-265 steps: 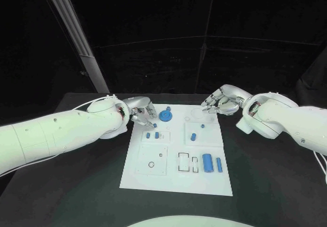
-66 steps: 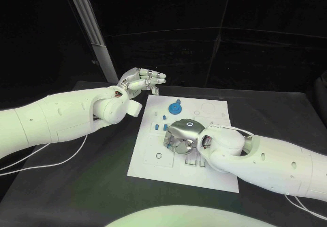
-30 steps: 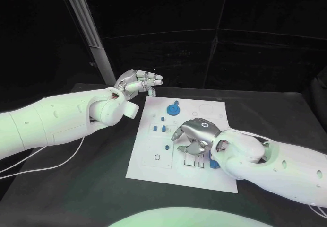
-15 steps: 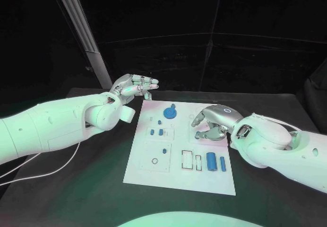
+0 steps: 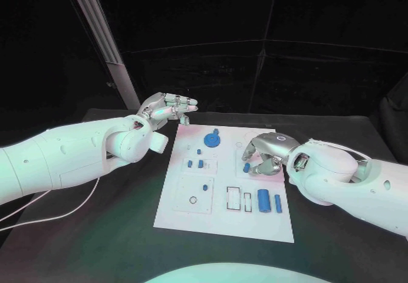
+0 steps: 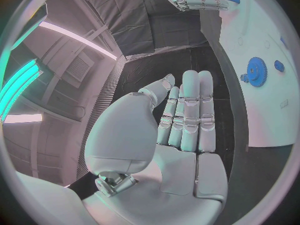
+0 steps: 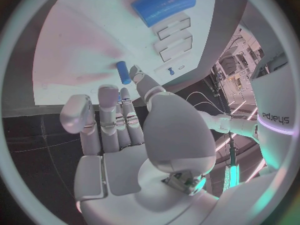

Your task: Assemble the parts on the task board

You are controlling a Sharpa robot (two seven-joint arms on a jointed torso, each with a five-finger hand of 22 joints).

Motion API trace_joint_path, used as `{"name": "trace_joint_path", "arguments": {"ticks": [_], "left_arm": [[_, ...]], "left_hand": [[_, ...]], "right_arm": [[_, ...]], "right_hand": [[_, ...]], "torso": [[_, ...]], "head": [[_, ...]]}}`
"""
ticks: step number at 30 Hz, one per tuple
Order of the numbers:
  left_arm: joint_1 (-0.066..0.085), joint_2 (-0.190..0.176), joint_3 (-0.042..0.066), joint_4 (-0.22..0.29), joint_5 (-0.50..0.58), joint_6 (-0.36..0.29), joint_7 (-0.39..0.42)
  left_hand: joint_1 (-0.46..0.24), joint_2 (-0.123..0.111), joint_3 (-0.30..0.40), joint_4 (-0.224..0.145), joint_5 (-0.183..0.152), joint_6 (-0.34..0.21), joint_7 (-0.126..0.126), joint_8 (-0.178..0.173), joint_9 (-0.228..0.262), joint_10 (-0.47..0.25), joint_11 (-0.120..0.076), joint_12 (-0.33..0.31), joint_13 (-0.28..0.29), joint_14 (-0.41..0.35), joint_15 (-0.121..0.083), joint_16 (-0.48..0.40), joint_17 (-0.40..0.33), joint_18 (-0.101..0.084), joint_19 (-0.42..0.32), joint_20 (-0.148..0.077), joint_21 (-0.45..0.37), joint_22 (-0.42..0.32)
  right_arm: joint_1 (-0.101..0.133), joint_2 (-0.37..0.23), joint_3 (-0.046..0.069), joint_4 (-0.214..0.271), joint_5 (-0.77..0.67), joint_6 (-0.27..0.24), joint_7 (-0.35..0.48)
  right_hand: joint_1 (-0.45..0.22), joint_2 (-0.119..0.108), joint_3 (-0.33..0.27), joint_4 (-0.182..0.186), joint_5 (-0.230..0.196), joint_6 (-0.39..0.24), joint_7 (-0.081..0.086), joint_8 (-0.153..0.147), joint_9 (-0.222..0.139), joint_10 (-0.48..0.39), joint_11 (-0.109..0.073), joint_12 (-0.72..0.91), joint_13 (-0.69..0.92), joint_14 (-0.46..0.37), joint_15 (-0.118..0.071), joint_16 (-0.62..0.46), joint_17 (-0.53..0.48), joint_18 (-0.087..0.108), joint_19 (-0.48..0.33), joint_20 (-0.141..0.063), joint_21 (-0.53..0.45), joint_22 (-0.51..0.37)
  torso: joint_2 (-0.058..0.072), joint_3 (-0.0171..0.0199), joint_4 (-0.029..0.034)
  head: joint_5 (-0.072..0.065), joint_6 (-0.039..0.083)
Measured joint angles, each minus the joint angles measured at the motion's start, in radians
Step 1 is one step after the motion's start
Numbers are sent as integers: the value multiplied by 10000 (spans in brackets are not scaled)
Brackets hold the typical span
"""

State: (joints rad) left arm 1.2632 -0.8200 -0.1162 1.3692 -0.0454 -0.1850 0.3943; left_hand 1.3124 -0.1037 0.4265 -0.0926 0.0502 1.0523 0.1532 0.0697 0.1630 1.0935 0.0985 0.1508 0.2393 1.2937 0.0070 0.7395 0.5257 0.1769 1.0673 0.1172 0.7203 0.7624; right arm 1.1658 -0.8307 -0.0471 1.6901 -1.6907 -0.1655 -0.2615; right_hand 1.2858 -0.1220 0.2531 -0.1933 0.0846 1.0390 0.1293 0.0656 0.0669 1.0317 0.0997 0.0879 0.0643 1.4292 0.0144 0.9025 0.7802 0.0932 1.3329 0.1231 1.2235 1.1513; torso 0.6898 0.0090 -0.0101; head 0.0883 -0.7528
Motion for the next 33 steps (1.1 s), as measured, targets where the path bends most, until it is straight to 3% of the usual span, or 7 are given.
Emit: {"name": "trace_joint_path", "arguments": {"ticks": [5,14,20,21,25,27,33], "left_arm": [[-1,6,-14,-10,0,16,-8],[-5,13,-23,-21,0,38,-17],[-5,13,-28,-28,0,50,-24],[-5,13,-28,-29,0,52,-25],[-5,13,-28,-34,0,57,-32],[-5,13,-30,-35,0,59,-36],[-6,9,-31,-39,1,65,-49]], "left_hand": [[0,0,0,0,0,0,0,0,1,0,0,0,1,0,0,0,0,0,0,0,0,0],[0,0,0,0,0,0,0,0,1,0,0,0,1,0,0,0,1,0,0,0,0,1],[0,0,0,0,0,0,0,0,-9,0,0,0,2,0,0,-40,1,0,0,0,0,-8],[0,0,0,0,0,0,0,0,-9,0,0,0,2,0,0,-40,1,0,0,0,0,-8],[0,0,0,0,0,0,0,0,-8,0,0,0,2,0,0,-40,-7,-1,0,0,0,-8],[0,0,0,0,0,0,0,0,-8,0,0,0,3,0,0,-40,-7,0,0,0,0,-8],[0,0,0,0,0,0,0,0,-7,0,0,0,3,0,0,-40,-7,0,0,0,0,-7]], "right_arm": [[0,126,-3,-126,-9,308,-16],[-3,350,-5,-266,-16,645,10],[-3,383,-4,-330,-16,767,45],[-3,383,-3,-347,-16,785,47],[1,383,3,-392,-64,808,37],[1,383,4,-401,-119,805,18],[-8,370,-8,-358,-352,716,-23]], "right_hand": [[153,189,20,19,0,69,69,0,0,468,-68,160,0,96,-96,241,204,1,186,-76,227,286],[36,650,503,34,39,409,51,0,10,1271,-193,199,-1,307,-163,895,799,-1,597,-195,811,957],[1,768,793,14,39,620,36,0,25,1628,-265,111,-3,307,-164,979,782,-25,776,-241,1128,1324],[11,783,823,-8,39,668,12,0,25,1692,-267,80,-3,307,-163,1024,799,-168,809,-267,1187,1384],[66,935,1106,-63,37,928,-54,65,49,1981,-334,63,-11,360,-217,1334,1080,-165,1031,-301,1503,1568],[147,1016,1319,-164,-159,994,-90,65,60,2105,-354,-15,-17,397,-253,1396,1135,-163,1057,-305,1572,1569],[198,1066,1768,-427,-325,1071,-72,66,72,2175,-319,-131,-13,397,-253,1435,1108,-163,1057,-305,1615,1569]], "torso": [[0,0,0],[0,7,4],[-4,7,0],[-5,6,-1],[-5,5,-3],[-6,5,-3],[-8,6,-3]], "head": [[-6,-2],[1,-21],[13,-45],[13,-49],[9,-66],[7,-76],[6,-79]]}}
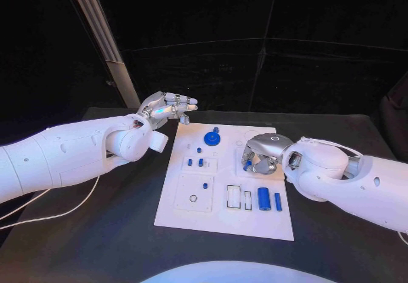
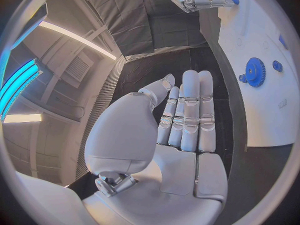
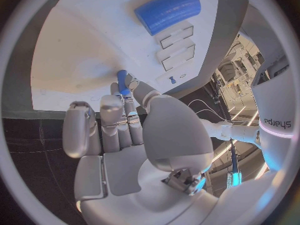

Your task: Assemble the parts on the task board

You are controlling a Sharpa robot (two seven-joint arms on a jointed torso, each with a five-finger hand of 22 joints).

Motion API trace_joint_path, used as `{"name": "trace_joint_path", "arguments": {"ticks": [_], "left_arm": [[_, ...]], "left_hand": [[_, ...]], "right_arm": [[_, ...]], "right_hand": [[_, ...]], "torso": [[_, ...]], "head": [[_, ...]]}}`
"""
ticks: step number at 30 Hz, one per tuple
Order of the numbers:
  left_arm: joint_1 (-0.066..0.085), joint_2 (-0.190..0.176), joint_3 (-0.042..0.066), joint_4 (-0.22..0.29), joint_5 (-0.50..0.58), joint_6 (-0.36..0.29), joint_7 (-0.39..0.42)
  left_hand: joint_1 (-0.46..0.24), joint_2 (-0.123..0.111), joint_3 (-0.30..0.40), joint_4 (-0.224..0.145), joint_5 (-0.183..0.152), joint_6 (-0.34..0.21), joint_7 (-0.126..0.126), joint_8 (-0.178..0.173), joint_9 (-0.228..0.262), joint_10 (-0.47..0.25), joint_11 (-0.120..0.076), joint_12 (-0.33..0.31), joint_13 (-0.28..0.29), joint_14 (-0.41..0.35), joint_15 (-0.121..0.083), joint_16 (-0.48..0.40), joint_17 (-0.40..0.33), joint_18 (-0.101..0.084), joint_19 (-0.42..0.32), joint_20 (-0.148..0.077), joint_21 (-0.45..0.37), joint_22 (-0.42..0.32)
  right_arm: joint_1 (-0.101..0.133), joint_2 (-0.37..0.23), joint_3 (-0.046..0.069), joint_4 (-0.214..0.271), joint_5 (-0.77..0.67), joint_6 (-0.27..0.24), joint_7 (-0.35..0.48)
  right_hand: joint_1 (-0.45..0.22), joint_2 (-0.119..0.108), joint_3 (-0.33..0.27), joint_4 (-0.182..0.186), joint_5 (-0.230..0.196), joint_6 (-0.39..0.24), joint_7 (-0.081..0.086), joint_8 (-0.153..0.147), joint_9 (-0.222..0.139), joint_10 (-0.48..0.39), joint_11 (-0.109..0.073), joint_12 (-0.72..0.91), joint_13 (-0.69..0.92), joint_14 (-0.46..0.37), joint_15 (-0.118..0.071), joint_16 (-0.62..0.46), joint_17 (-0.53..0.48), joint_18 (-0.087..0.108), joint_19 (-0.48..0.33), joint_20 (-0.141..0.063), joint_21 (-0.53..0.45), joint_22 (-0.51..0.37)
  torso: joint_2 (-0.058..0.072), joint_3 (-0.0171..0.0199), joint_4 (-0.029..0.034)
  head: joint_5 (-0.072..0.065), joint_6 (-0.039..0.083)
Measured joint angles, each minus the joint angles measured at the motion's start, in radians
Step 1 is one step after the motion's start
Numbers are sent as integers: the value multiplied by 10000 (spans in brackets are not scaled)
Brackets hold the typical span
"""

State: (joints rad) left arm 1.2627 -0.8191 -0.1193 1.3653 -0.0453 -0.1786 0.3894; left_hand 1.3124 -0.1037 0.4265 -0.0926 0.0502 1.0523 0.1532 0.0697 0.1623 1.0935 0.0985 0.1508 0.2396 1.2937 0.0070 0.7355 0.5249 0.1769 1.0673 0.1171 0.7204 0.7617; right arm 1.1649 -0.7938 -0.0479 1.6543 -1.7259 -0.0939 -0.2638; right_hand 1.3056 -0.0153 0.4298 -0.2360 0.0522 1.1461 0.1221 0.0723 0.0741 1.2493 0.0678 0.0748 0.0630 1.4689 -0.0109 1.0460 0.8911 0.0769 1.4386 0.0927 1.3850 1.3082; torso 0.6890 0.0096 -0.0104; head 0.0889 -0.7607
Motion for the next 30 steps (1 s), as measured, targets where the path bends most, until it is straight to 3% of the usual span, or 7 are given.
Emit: {"name": "trace_joint_path", "arguments": {"ticks": [4,5,12,20,24,30], "left_arm": [[0,-2,-2,-3,0,5,-11],[0,-4,-2,-6,0,6,-14],[-2,-9,-3,5,0,12,-31],[-2,-14,-4,16,0,16,-44],[-2,-7,-5,18,1,17,-47],[-3,38,-5,17,1,23,-51]], "left_hand": [[0,0,0,0,0,0,0,0,0,0,0,0,1,0,0,0,0,0,0,0,0,1],[0,0,0,0,0,0,0,0,0,0,0,0,0,0,0,0,0,0,0,0,0,0],[0,0,0,0,0,0,0,0,1,-37,-37,0,1,0,0,0,1,0,0,0,-38,-9],[0,0,0,0,0,0,0,0,1,-37,-37,0,1,0,0,0,-9,0,0,0,-38,-8],[0,0,0,0,0,0,0,0,2,-37,-37,0,2,0,0,0,-9,0,0,0,-38,-8],[0,0,0,0,0,0,0,0,2,-37,-37,0,2,0,0,0,-8,0,0,0,-38,-7]], "right_arm": [[-5,-93,-1,185,-132,-205,-3],[-5,-148,-1,273,-156,-294,-1],[2,-621,17,842,-205,-883,53],[8,-888,213,1516,-171,-1423,148],[8,-556,239,1697,-72,-1647,263],[-10,409,245,1588,153,-1762,498]], "right_hand": [[0,0,77,-33,-2,8,5,0,-11,0,0,-32,11,0,0,47,1,-9,35,-36,57,0],[0,0,85,-42,-2,33,30,0,-11,0,0,-32,15,0,0,47,7,-158,35,-36,91,-1],[0,0,242,-136,-6,34,31,-36,-25,35,36,-78,15,-1,0,47,-10,-155,35,-36,93,-1],[39,-41,374,-218,-44,34,31,-36,-25,35,35,-117,7,-1,0,89,2,-154,35,-36,149,-2],[38,-41,375,-218,-57,34,32,-36,-25,34,35,-118,8,-1,0,128,8,-154,35,-36,149,-3],[37,-42,440,-226,-61,33,31,-36,-35,34,34,-155,10,-1,0,127,-6,-154,34,-36,149,-3]], "torso": [[0,1,0],[0,1,0],[-13,-10,0],[-12,-10,0],[-3,-9,-1],[6,-11,7]], "head": [[12,-6],[16,-6],[-6,7],[44,28],[77,2],[125,-40]]}}
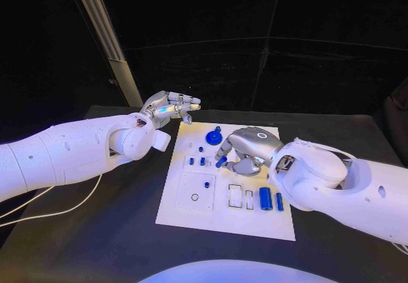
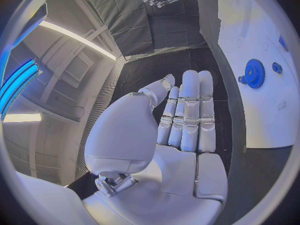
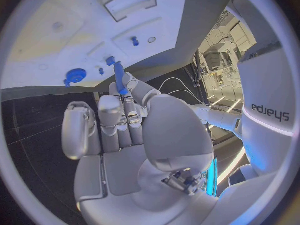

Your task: Assemble the parts on the task board

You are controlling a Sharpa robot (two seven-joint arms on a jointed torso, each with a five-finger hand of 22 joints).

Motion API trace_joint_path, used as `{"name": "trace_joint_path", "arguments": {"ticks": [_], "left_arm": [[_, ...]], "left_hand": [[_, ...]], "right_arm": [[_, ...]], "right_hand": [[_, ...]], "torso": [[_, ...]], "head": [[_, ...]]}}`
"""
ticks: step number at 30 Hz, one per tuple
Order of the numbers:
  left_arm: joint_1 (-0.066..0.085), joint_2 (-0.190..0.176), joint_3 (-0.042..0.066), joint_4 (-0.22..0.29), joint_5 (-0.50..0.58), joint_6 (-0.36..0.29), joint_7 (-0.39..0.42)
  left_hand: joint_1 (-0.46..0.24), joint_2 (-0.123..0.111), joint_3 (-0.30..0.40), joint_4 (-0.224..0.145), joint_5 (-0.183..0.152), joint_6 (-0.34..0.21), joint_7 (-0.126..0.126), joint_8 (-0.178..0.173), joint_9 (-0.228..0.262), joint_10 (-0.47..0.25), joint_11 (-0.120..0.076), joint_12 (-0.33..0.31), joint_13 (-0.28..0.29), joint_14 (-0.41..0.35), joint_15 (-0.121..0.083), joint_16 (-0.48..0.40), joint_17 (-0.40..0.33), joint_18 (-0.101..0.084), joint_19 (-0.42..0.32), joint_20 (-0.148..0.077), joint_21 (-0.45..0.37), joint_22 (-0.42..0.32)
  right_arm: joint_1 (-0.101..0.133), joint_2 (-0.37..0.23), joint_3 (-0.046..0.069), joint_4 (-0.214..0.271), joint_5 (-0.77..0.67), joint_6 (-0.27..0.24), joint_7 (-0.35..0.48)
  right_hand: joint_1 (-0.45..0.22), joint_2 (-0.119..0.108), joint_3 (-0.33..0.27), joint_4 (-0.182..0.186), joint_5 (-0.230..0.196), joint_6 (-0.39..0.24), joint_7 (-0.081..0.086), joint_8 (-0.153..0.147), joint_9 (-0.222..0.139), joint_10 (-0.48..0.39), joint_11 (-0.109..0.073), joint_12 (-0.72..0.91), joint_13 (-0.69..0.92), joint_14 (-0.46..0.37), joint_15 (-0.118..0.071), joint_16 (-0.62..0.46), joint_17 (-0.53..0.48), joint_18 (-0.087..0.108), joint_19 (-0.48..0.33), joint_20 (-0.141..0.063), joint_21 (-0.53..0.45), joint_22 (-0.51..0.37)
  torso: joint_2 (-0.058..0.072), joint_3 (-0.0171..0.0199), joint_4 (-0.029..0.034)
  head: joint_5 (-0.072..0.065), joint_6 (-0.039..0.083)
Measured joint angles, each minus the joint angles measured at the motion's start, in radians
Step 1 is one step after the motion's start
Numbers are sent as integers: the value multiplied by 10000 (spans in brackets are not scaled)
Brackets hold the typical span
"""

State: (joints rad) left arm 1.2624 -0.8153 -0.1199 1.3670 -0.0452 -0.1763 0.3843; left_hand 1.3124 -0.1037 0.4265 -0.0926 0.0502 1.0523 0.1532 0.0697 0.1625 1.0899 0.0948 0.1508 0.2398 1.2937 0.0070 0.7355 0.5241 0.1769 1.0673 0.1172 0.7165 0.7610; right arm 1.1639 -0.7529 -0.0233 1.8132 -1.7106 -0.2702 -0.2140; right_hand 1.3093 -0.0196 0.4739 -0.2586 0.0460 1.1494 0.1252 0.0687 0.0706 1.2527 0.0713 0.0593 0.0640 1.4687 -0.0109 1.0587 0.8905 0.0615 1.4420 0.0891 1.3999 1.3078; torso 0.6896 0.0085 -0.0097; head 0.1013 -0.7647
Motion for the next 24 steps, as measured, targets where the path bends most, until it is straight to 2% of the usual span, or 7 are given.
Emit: {"name": "trace_joint_path", "arguments": {"ticks": [4,8,15,24], "left_arm": [[0,31,0,3,0,6,-1],[-1,49,0,8,0,6,-1],[0,70,0,16,0,5,4],[3,95,1,13,1,5,9]], "left_hand": [[0,0,0,0,0,0,0,0,0,0,0,0,-2,0,0,0,0,-1,0,0,0,-2],[0,0,0,0,0,0,0,0,-8,0,0,0,-9,0,0,0,1,0,0,0,0,-11],[0,0,0,0,0,0,0,0,-8,0,0,0,-8,0,0,0,1,0,0,0,0,-10],[0,0,0,0,0,0,0,0,-7,0,0,0,-8,0,0,0,1,0,0,0,0,-9]], "right_arm": [[-132,650,-16,-253,167,23,178],[-371,1069,-73,-514,300,144,335],[-615,1555,-317,-892,437,491,527],[-732,1899,-407,-1249,483,887,663]], "right_hand": [[-1,-1,61,2,-2,0,0,0,0,0,0,-23,0,0,0,0,-16,2,0,0,0,0],[-2,-1,95,-17,28,0,0,0,-10,-1,0,-39,0,0,0,0,-16,0,0,0,0,-1],[-59,-60,183,5,35,0,0,0,-10,-1,-1,-20,-2,0,0,0,-15,2,-1,0,0,-1],[-69,-70,183,6,34,0,0,0,-18,-1,-1,-18,-14,-1,0,0,-15,2,-1,0,0,-2]], "torso": [[2,-11,19],[1,-13,17],[-11,-14,-12],[-11,2,-7]], "head": [[76,-58],[156,-107],[245,-162],[306,-187]]}}
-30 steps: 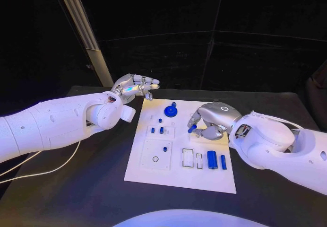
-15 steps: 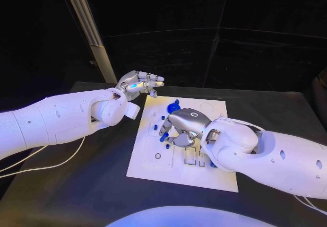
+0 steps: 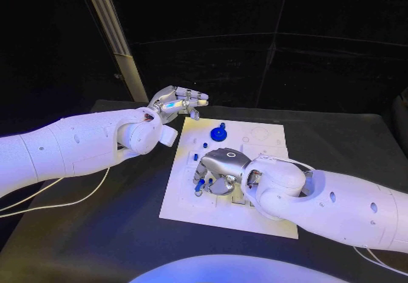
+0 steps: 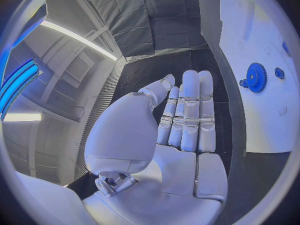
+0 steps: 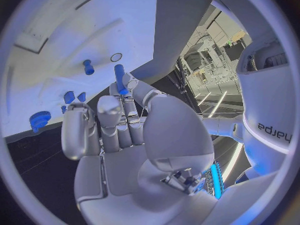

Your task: Assemble the parts on the task board

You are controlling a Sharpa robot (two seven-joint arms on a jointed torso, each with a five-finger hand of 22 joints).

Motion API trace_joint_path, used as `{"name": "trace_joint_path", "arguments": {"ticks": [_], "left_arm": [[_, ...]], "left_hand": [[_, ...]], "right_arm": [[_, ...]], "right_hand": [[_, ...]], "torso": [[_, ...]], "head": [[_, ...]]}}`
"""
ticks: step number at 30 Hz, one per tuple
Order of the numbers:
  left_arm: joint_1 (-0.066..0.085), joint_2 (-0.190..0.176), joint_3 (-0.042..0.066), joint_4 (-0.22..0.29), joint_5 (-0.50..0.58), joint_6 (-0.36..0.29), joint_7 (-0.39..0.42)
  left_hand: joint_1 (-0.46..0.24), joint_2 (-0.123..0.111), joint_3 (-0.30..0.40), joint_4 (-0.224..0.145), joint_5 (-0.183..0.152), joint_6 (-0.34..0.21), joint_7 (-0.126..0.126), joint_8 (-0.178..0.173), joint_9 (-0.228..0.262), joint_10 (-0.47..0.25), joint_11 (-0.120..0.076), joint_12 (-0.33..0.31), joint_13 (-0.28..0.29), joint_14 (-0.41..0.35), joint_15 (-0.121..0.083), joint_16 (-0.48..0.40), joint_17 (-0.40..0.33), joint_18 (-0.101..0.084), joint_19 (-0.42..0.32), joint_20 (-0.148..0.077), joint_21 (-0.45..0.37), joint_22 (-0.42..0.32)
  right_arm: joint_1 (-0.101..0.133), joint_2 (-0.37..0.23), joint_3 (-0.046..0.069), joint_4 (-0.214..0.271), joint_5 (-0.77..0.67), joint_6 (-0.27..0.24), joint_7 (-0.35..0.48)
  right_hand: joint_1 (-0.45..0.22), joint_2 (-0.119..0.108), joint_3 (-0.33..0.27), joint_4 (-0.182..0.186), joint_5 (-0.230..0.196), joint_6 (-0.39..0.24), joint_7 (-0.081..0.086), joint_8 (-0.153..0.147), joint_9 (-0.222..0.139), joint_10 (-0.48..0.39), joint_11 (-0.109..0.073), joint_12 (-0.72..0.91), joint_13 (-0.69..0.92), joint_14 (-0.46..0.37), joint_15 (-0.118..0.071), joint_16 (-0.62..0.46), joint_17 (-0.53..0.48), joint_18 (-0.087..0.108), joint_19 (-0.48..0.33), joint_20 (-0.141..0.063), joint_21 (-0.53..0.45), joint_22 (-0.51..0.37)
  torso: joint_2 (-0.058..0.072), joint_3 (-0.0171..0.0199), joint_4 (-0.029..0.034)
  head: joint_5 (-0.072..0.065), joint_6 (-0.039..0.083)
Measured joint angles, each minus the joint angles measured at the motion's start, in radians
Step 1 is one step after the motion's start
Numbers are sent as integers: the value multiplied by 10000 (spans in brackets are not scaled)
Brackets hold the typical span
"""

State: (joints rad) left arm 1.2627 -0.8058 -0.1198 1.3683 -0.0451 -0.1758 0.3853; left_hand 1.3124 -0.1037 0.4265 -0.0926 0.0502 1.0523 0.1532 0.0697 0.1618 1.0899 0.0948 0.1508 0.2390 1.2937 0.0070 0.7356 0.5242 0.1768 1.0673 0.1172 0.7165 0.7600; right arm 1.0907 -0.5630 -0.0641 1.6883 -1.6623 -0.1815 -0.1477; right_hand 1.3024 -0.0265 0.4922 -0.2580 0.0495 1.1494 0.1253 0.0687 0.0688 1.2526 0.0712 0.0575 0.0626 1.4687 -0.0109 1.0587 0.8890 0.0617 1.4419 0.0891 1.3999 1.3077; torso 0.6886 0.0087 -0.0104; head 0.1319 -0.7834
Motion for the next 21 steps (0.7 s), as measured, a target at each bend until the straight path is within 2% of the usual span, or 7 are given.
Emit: {"name": "trace_joint_path", "arguments": {"ticks": [21], "left_arm": [[-1,40,0,-26,0,3,0]], "left_hand": [[0,0,0,0,0,0,0,0,2,0,0,0,2,0,0,0,1,0,0,0,0,1]], "right_arm": [[-73,262,-67,-273,-261,515,5]], "right_hand": [[-65,-65,66,-12,-6,-37,37,1,1,0,0,-3,3,0,0,37,1,0,-1,0,0,-1]], "torso": [[7,4,2]], "head": [[33,-15]]}}
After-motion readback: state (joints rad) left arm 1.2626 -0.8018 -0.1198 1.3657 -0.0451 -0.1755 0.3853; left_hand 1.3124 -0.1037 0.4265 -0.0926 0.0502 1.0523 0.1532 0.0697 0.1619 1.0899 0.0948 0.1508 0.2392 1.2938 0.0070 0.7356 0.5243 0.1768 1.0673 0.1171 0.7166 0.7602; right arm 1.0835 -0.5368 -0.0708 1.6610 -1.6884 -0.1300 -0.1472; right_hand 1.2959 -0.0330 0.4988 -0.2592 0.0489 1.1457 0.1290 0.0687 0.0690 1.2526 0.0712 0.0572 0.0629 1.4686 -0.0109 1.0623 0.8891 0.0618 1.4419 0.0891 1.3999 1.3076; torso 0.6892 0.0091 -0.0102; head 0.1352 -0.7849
